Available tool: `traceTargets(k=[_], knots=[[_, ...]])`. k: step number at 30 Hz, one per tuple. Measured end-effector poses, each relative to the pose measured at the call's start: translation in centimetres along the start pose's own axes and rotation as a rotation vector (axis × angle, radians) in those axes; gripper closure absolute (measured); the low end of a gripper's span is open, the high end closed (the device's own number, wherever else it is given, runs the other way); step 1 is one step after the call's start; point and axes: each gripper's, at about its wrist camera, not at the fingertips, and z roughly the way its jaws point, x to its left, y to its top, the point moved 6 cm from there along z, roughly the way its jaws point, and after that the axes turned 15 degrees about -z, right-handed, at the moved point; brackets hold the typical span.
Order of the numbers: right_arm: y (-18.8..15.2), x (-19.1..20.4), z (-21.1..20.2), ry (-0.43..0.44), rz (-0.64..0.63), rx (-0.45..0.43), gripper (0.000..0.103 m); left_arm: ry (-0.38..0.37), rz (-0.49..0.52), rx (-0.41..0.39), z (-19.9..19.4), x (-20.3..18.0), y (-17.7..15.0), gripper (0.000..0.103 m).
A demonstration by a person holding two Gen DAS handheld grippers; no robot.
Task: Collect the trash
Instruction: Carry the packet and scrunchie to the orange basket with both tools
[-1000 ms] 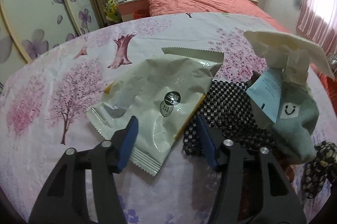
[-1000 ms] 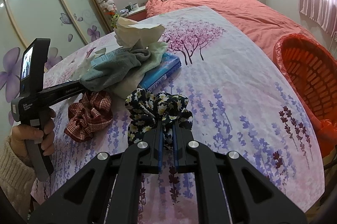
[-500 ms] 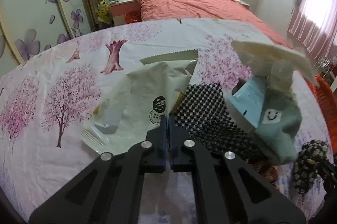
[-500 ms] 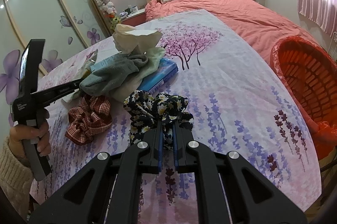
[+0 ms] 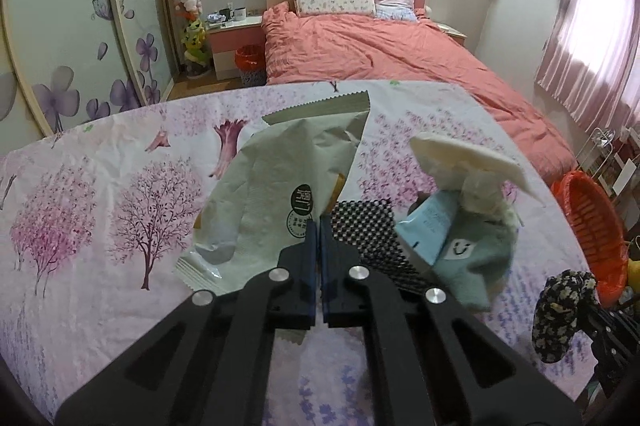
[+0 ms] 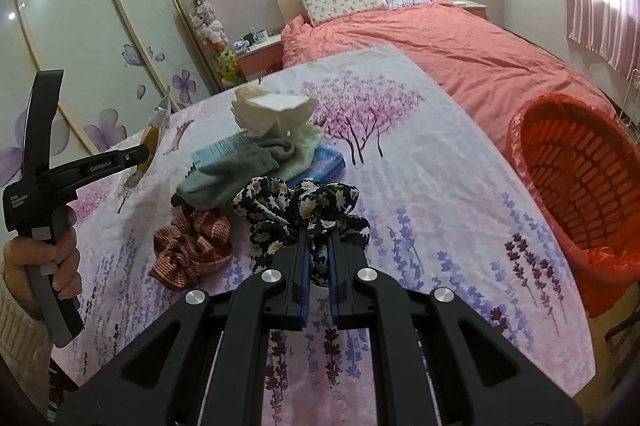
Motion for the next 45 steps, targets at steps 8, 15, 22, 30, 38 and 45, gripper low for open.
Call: traceTargets(k=[8,15,22,30,38,45], knots=[[1.3,-1.0,-2.1,-0.027,0.009,-0.054,0.096,-0.035,0.000,-0.026,-3.1,-1.8,0.2,0.100],[1.9,-2.4,-4.3,-0.054,0.029,-0.104,0.096,-0.088,0.030,-0.056,-6.2,-4.5,0.2,0.100],[2.1,-4.0,-6.2,-0.097,0.041,-0.144,0.096,-0.157,0.070,-0.056,-8.4,-7.9,-1.3,0.100],[2.3,-7.0,-8.4,-0.155,0.071,-0.191,0.096,-0.237,0.125,-0.052,-10.2,-12.7,-2.9,0.100],[1.5,-11.5,-10.0,-0.223,0.126,-0.216,0.096,-0.320,0.192,-0.020,-10.2,-18.4,-5.3,0.100],[0.3,-16.1,-11.5,-0.295,0.185,-0.233,0.096,-0.408,0.233,0.020,-9.6,-24.1,-7.3,0.100]])
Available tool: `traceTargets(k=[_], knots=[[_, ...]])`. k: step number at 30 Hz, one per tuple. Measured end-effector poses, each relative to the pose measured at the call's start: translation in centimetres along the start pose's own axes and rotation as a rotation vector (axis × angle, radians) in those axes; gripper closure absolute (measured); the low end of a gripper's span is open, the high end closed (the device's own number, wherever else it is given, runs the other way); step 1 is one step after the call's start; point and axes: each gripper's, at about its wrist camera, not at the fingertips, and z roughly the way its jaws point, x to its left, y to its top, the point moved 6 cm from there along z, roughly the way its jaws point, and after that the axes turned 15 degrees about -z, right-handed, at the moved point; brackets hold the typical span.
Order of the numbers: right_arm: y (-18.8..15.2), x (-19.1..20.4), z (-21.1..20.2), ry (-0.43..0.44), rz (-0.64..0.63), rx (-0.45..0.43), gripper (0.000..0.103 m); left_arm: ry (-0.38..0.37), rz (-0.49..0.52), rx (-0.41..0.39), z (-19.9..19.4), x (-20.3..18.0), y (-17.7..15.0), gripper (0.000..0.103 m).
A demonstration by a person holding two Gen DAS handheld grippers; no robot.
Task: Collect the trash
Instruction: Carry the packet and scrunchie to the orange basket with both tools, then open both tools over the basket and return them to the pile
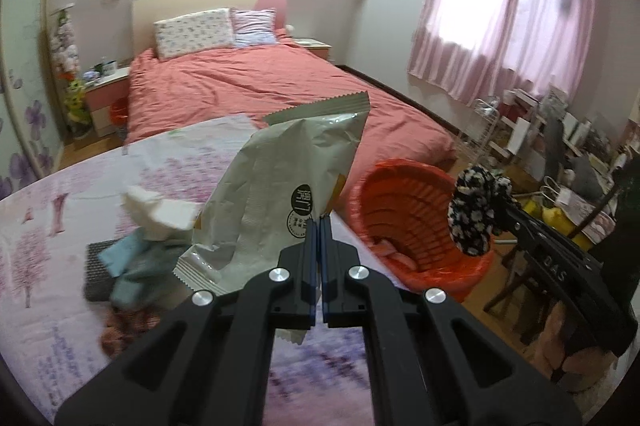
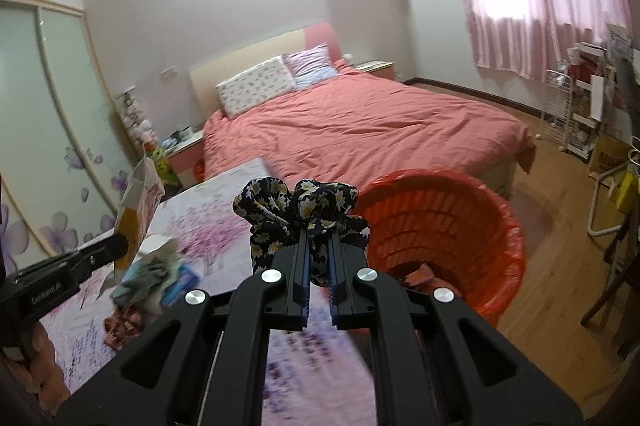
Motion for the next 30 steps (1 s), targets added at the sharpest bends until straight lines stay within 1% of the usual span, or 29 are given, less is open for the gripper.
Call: traceTargets(k=[8,16,21,24,26,27,28,30], knots=[[-0.6,-5.6,0.9,-0.081,0.062,0.013,0.096,-0.092,0.037,0.057,3.7,-5.7,-1.3,0.100],[-1.4,-9.4,3.0,-0.116,0.120,0.048,0.096,-0.154,0.070,0.136,8.9,-10.6,-2.8,0.100],[-1.6,-10.6,3.9,-0.124,0.139,0.064,0.096,-0.155,0.081,0.176,12.3,-12.5,-3.9,0.100],[-1.9,-11.4,4.6,-0.107,0.159,0.081,0.093,-0.150,0.081,0.204,14.0,-13.2,-4.5,0.099],[-2.1,-11.1,4.9,-0.099,0.168,0.095,0.092,-0.136,0.085,0.215,15.1,-13.5,-4.6,0.098],[-2.4,-11.2,5.0,-0.095,0.175,0.098,0.087,-0.128,0.084,0.217,15.4,-13.5,-4.7,0.096],[-2.6,-11.3,5.1,-0.094,0.182,0.107,0.085,-0.119,0.082,0.223,15.9,-13.3,-4.8,0.093],[-3.1,-11.5,5.3,-0.087,0.190,0.120,0.081,-0.098,0.071,0.226,16.4,-12.9,-4.7,0.082]])
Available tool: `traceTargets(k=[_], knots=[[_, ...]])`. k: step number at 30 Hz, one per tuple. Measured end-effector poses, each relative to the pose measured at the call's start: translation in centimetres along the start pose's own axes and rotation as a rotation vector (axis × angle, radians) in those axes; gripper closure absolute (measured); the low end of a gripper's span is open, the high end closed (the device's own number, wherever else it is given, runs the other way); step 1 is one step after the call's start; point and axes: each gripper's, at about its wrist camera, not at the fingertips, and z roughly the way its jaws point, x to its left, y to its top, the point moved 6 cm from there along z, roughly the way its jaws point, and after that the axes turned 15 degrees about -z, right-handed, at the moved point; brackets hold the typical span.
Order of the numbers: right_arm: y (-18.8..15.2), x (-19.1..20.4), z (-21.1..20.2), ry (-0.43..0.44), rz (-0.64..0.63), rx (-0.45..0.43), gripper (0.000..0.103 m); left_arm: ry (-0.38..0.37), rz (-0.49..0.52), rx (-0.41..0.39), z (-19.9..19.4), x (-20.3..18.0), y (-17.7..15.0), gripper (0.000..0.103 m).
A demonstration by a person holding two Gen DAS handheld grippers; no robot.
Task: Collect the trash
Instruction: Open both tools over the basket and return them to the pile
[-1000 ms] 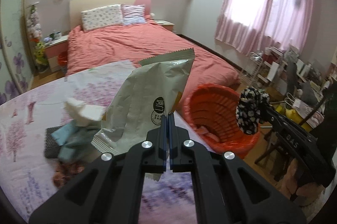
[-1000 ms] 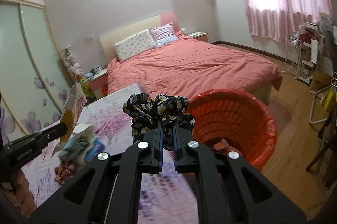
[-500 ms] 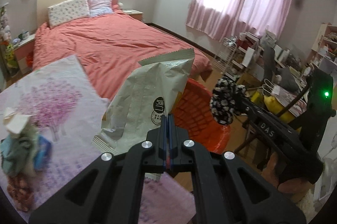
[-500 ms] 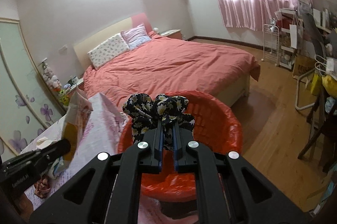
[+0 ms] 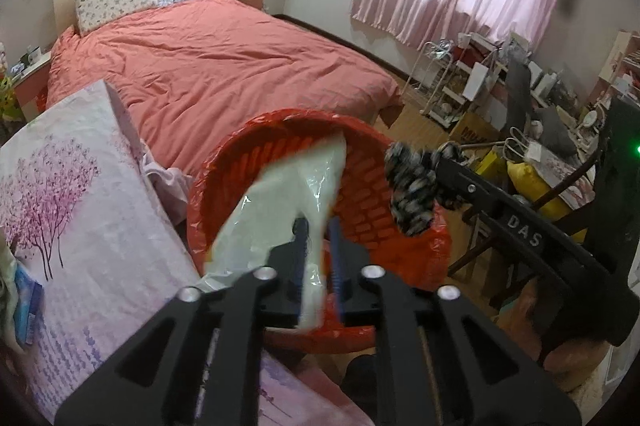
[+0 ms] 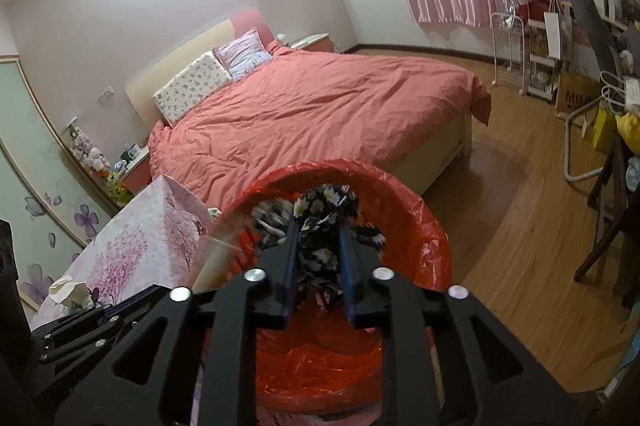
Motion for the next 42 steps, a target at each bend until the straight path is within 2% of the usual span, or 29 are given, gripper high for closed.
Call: traceTargets(k=[4,9,14,17,25,34,37,42], knots=[[-0.6,-0.5,0.1,-0.004,0.016,0.019,0.076,0.030,-0.022,0.000,0.2,1.7,0.2,0.077],[-0.2,-0.4,-0.7,-0.044,-0.005,0.010,0.064,0.083,-0.037,-0.038,-1.1,4.0,0.5,0.070],[0.6,0.6,-1.8,-0.074,-0.066,-0.013,0.056,0.132,-0.046,-0.089,-3.9,6.7,0.4,0.064],[1.0,2.1,-2.5,-0.075,-0.108,-0.031,0.055,0.165,-0.053,-0.120,-5.9,8.3,0.2,0.061],[0.6,7.9,-3.4,-0.015,-0.201,-0.042,0.053,0.267,-0.111,-0.192,-12.1,15.1,-1.7,0.054],[-2.4,14.2,-3.2,0.082,-0.304,0.008,0.053,0.404,-0.169,-0.278,-18.6,23.9,-4.4,0.049],[-3.8,16.1,-2.8,0.113,-0.331,0.036,0.053,0.440,-0.193,-0.287,-19.1,26.1,-4.8,0.049],[-5.7,19.5,-1.8,0.163,-0.359,0.088,0.053,0.452,-0.232,-0.268,-18.1,28.8,-4.5,0.049]])
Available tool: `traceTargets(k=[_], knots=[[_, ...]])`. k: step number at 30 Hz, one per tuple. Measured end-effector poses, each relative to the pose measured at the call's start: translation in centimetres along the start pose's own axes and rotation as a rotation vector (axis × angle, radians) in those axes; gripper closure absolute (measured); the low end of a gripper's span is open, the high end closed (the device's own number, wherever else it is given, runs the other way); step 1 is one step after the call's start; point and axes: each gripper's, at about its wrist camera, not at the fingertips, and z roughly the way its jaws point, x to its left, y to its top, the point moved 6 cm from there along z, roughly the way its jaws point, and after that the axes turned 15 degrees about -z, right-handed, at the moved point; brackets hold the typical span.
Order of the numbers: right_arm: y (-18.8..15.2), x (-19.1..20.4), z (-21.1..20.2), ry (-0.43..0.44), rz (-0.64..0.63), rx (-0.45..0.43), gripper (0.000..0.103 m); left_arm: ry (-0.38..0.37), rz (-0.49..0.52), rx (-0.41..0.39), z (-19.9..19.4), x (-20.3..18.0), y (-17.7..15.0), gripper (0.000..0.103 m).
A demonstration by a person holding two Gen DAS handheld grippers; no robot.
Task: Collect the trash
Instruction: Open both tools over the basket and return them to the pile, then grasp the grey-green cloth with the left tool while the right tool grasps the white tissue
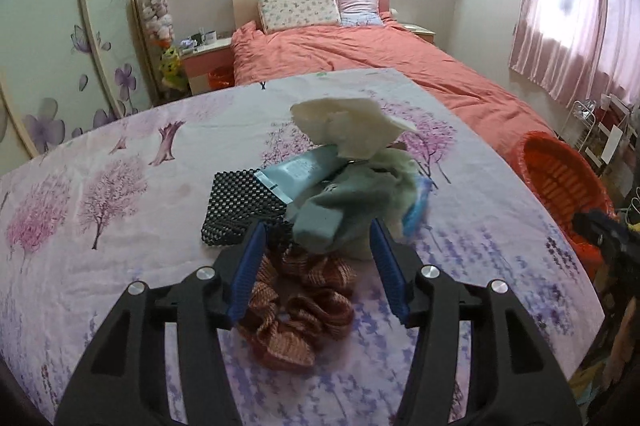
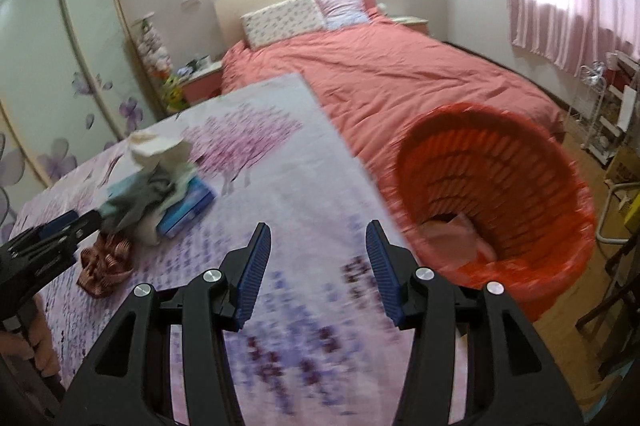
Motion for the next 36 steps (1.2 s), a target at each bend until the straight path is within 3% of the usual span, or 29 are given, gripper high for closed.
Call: traceTargets(k=[7,10,11,14,21,28,36], knots=[[-0.1,3.3,0.8,0.031,-0.040,0.025,0.053,-0.011,0.018,0.034,3.1,-1.2,0.3,0.050],[-0.1,4.0,1.1,0.032,-0.055,0.033,0.053,-0.022,0.023,0.057,3.9,-1.4,0.3,0.068],[-0.1,4.2,1.2,0.031,-0.059,0.036,0.053,-0.028,0.022,0.062,4.0,-1.5,0.3,0.085],[-0.3,4.8,1.3,0.034,-0.065,0.040,0.053,-0.068,0.000,0.068,3.7,-1.2,0.3,0.094],[0.0,6.2,1.5,0.048,-0.080,0.043,0.053,-0.107,0.001,0.019,0.9,-0.3,0.4,0.095],[0.8,8.3,1.6,0.073,-0.112,0.033,0.053,-0.115,-0.073,-0.043,-2.9,3.5,1.3,0.095],[3.8,11.2,2.2,0.131,-0.125,-0.022,0.053,-0.038,-0.145,-0.139,-6.0,9.5,3.5,0.095]])
